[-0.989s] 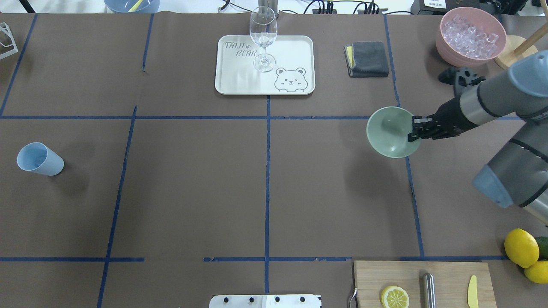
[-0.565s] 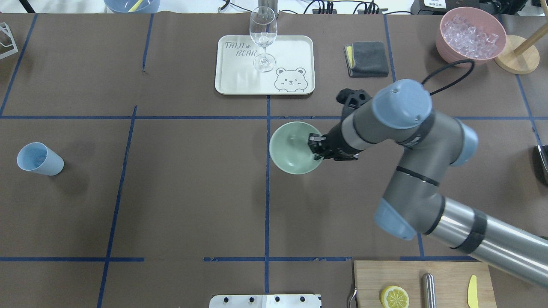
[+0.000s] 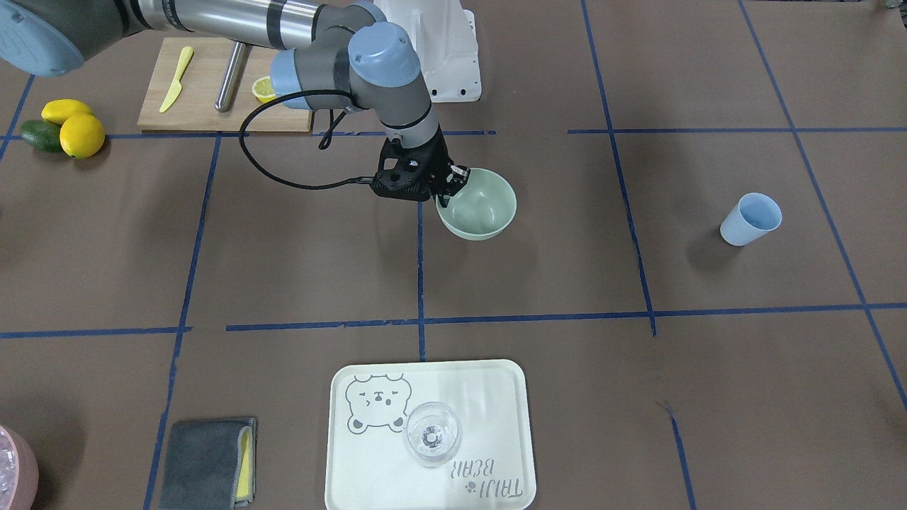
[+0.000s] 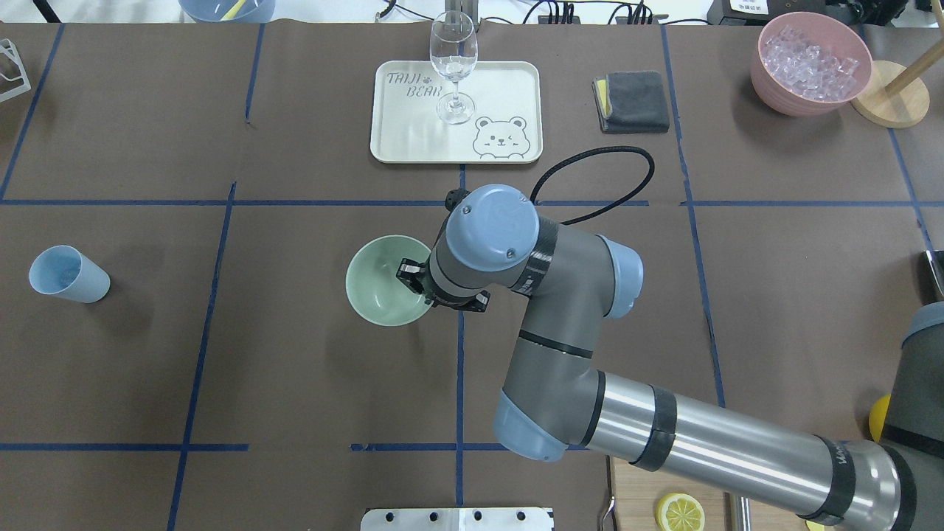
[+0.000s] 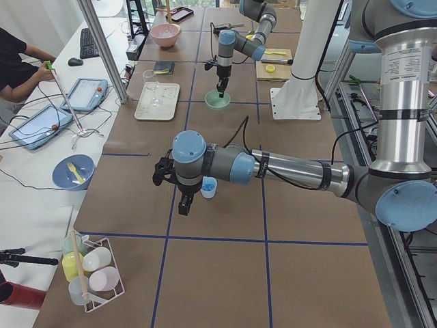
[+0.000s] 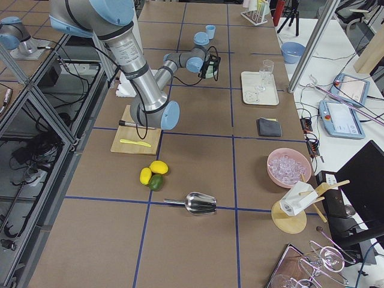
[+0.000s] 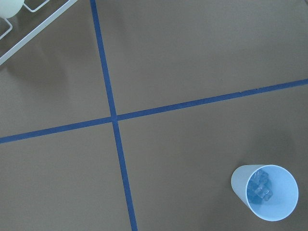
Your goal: Pour ice into bowl
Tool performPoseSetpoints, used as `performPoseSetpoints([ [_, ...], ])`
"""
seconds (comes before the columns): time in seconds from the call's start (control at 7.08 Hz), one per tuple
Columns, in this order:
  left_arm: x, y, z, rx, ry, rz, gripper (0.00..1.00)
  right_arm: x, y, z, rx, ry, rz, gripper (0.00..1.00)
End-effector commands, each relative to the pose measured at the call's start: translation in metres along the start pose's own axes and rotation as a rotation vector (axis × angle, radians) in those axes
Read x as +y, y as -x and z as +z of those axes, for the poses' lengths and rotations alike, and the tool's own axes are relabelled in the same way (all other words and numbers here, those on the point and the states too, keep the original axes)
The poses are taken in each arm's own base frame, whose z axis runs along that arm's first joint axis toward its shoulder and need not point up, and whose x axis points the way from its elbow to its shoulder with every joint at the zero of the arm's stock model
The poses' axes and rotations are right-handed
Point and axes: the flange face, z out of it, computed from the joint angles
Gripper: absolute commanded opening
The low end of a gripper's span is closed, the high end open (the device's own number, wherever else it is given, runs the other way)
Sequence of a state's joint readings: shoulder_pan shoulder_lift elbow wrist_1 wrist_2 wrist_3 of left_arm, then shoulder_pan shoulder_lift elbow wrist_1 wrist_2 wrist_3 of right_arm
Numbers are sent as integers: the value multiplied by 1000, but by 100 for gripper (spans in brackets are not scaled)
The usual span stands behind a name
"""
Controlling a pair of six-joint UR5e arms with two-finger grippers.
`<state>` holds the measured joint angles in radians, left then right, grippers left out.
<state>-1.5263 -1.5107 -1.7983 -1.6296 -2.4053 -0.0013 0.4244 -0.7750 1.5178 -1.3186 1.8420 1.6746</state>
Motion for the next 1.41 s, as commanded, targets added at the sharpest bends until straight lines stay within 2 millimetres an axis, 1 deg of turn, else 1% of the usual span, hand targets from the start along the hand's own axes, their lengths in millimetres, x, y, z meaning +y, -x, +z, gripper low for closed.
performPoseSetpoints([
  [0.0,0,3,2,0,4,-4,100,6,-1,14,20,-5,4,0],
  [0.14,1,3,3,0,5,-5,100,4,-2,21,34,-6,7,0],
  [0.42,0,1,1,6,-2,1,100,3,-3,21,33,-8,13,0],
  [0.57,0,3,3,6,0,-1,100,2,-4,22,35,-6,15,0],
  [0.85,0,2,2,6,-1,0,100,-1,-12,26,45,-7,17,0],
  [1.13,0,2,2,6,-2,2,100,-2,-13,26,45,-7,16,0],
  [1.27,0,2,2,6,-1,0,100,-2,-13,25,45,-7,20,12],
])
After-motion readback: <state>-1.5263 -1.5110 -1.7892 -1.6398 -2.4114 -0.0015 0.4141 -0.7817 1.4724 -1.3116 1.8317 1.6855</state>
